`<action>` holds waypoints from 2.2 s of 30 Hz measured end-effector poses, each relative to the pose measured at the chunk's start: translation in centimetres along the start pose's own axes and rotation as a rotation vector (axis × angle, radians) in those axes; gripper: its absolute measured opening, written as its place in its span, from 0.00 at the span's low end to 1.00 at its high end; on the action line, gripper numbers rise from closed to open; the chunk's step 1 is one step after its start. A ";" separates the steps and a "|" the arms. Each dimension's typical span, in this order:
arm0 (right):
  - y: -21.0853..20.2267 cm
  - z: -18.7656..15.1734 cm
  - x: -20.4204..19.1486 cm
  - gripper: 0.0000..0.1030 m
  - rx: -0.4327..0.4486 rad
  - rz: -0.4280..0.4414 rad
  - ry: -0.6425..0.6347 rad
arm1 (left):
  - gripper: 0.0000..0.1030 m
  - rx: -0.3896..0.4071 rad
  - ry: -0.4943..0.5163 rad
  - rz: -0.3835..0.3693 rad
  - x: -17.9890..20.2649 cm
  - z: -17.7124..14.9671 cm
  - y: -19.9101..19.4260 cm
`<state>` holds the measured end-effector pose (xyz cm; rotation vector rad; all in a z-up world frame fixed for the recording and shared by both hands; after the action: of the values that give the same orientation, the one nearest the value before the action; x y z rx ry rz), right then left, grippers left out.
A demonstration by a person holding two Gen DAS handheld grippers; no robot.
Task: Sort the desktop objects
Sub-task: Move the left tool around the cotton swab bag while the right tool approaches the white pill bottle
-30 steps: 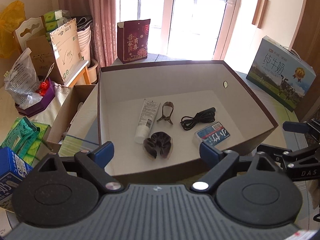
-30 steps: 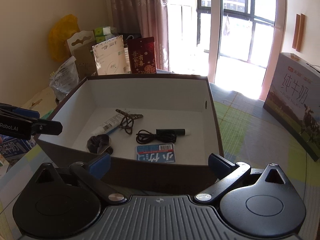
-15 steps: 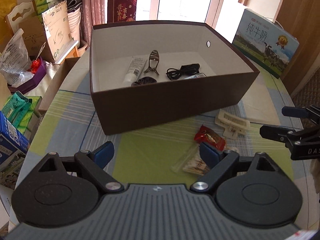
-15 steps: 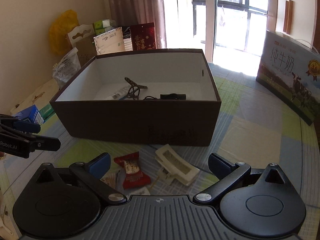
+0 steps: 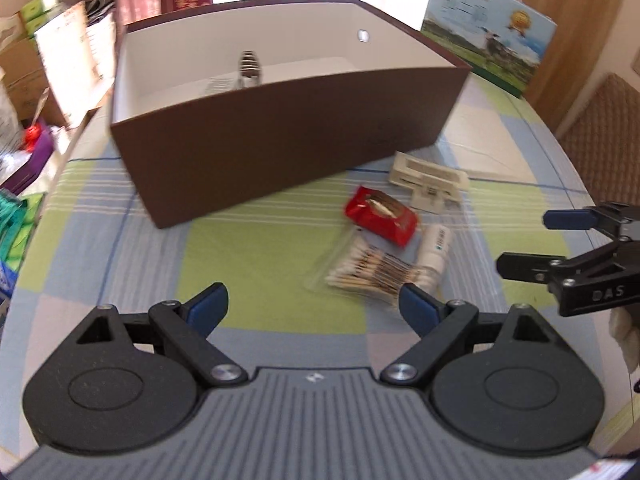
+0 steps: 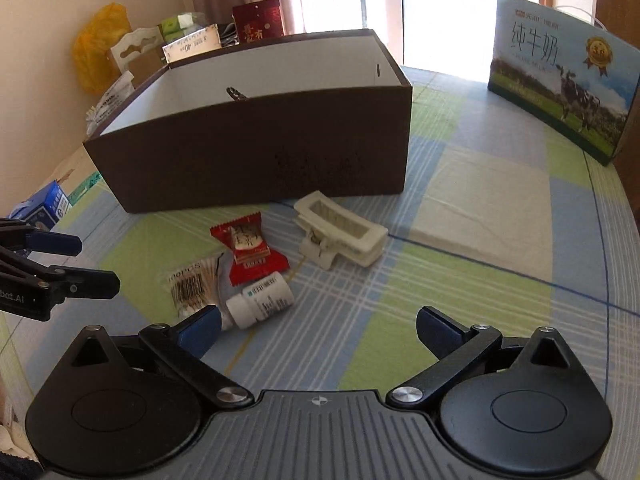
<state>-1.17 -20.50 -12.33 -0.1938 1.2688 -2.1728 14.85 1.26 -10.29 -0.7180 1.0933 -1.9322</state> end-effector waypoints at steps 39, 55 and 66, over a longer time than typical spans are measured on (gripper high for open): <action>3.1 -2.7 1.2 0.98 -0.092 -0.006 0.018 | 0.66 -0.022 0.358 -0.177 3.0 1.2 6.9; 6.8 -1.3 -3.7 0.98 -0.063 0.034 -0.217 | 0.82 -0.049 0.107 -0.033 -4.5 -0.2 5.6; 7.0 -0.8 -4.2 0.81 -0.031 0.050 -0.245 | 0.67 -0.011 0.156 -0.070 -4.1 0.0 5.7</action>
<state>4.91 -20.00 -17.78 -0.4231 1.1560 -2.0165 19.02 2.92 -15.66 -0.6265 1.1880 -2.0715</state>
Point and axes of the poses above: each gripper's, at about its wrist camera, not at the fingertips, and y roughly the way its jaws point, x to its right, z to its top, the point moved 7 cm from there along y, roughly the way its jaws point, and after that the axes turned 7 degrees about -x, right-handed, at the moved point
